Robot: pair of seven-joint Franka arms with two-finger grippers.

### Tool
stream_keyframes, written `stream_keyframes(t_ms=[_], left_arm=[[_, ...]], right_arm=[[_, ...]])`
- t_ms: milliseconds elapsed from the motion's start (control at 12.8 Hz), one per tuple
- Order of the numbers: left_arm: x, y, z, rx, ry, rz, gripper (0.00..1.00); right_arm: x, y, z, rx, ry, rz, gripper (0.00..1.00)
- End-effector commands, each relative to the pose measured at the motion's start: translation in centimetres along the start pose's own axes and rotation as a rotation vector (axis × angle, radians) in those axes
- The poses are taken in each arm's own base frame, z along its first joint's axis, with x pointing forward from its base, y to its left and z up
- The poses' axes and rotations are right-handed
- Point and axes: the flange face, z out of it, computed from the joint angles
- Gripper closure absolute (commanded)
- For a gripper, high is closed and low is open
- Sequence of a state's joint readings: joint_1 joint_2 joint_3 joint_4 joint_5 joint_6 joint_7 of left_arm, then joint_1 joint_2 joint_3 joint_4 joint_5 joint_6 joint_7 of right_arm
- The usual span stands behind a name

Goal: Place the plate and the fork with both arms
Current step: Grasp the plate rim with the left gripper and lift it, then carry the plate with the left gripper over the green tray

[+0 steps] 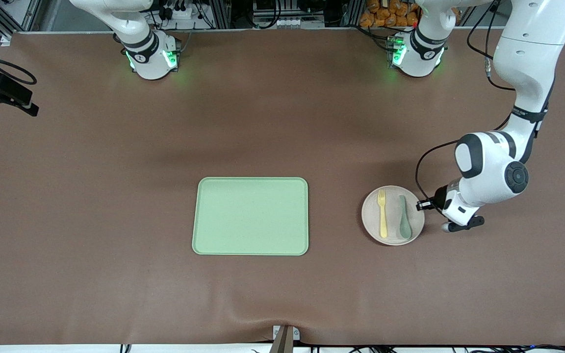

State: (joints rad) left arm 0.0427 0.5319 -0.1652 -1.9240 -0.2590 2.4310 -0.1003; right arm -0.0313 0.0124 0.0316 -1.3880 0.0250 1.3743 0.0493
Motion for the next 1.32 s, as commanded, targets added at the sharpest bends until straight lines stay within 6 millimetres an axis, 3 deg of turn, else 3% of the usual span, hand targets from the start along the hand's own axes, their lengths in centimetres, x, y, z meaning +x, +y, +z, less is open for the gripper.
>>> stream_keyframes(t_ms=[0,234,389,779,1090,1246], left_arm=[[0.8,5.1,-2.0,-0.057,0.042,0.069,1.00],[1.0,10.6,-3.8,-0.113,0.073,0.132,1.00],[0.7,15.2,-3.9,-0.137,0.088,0.171,1.00],[-1.5,25.4,-1.8,-0.179,0.083,0.185,1.00],[-3.3,30.2,-0.7,-0.199,0.067,0.194,1.00],[-4.3,32.4,1.1,-0.188,0.060,0.160,1.00]], right_arm=[[-0.2,0.4,-0.1,0.018,-0.002,0.000,0.00],[-0.2,0.3,-0.1,0.018,-0.002,0.000,0.00],[-0.2,0.5,-0.1,0.018,-0.002,0.001,0.00],[0.7,1.1,0.9,0.016,-0.018,0.012,0.00],[1.6,0.4,2.1,0.005,-0.034,-0.001,0.00],[1.9,0.7,2.4,0.016,-0.032,-0.001,0.00]])
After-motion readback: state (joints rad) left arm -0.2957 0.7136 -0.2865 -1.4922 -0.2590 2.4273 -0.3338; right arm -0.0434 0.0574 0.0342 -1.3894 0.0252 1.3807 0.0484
